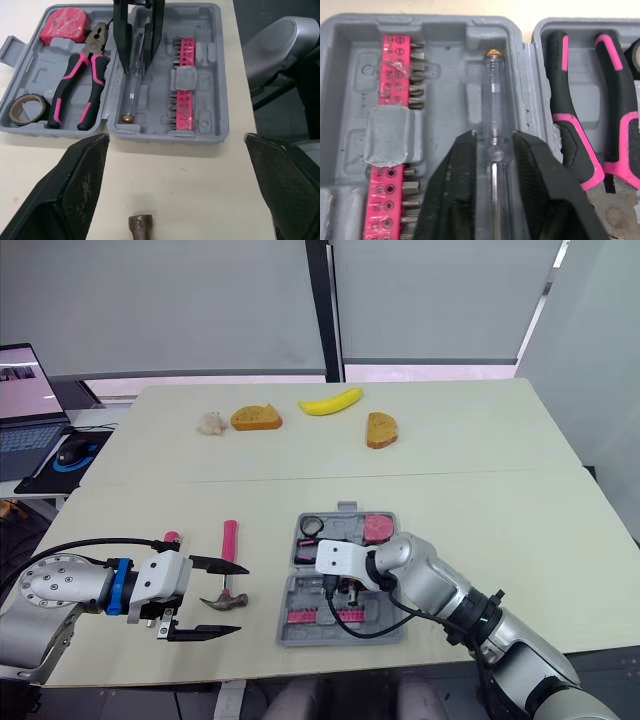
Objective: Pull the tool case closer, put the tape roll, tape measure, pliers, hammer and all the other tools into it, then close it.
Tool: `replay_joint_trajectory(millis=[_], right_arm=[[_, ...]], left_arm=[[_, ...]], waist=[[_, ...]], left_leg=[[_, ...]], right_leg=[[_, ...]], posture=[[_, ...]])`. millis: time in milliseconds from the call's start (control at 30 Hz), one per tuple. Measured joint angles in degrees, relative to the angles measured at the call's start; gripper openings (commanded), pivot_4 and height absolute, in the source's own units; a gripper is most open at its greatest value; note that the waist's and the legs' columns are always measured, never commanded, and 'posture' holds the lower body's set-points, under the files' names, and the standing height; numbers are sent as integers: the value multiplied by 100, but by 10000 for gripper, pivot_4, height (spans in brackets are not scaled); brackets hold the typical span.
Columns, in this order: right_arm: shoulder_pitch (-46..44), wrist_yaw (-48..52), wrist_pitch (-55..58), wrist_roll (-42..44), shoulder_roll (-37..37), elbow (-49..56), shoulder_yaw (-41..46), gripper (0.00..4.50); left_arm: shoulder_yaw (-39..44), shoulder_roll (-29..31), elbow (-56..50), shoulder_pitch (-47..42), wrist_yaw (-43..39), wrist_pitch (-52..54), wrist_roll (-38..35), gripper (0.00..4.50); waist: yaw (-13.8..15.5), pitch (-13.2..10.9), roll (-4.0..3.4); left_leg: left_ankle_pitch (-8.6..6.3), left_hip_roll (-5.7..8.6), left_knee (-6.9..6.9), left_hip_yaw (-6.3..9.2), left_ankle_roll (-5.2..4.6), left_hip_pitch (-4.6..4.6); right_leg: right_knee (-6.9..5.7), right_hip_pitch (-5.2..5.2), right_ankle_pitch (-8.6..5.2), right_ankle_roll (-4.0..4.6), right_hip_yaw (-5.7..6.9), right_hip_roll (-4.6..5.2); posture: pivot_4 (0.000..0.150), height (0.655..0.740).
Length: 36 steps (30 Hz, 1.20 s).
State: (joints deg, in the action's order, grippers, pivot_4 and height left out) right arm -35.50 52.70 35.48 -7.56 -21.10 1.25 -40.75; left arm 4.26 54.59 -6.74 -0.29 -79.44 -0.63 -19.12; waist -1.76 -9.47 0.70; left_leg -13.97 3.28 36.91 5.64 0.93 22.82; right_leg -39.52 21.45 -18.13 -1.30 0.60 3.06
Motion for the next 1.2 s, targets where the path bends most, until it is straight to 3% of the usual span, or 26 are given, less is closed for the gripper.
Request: replay_joint_trajectory(millis=[67, 233, 633, 1200], right_arm=[[-3, 8, 4, 29, -17, 61, 153, 24598], [-57, 143, -28, 91, -163, 407, 381, 24598], [15, 237, -395, 15, -105, 280, 224, 364], [57, 141, -709, -211, 251, -659, 179, 364]], left_arm=[[-1, 0, -1, -2, 0, 0, 0, 45000], [-6, -10, -21, -14, 3, 16, 0, 45000], [-7, -11, -199, -12, 7, 72, -15, 45000], [-7, -44, -359, 57, 129, 271, -20, 45000]], waist=[[2, 0, 0], [0, 0, 0], [-1, 0, 0], [-3, 2, 2]], left_leg=[[0, 0, 0, 0, 0, 0], [0, 0, 0, 0, 0, 1], [0, 0, -1, -1, 0, 1], [0, -2, -1, 0, 1, -11]], right_leg=[[-1, 0, 0, 0, 0, 0], [0, 0, 0, 0, 0, 0], [0, 0, 0, 0, -1, 0], [-7, -4, 0, 0, -1, -3]], posture=[[1500, 7400], [1500, 7400], [1500, 7400], [1500, 7400]])
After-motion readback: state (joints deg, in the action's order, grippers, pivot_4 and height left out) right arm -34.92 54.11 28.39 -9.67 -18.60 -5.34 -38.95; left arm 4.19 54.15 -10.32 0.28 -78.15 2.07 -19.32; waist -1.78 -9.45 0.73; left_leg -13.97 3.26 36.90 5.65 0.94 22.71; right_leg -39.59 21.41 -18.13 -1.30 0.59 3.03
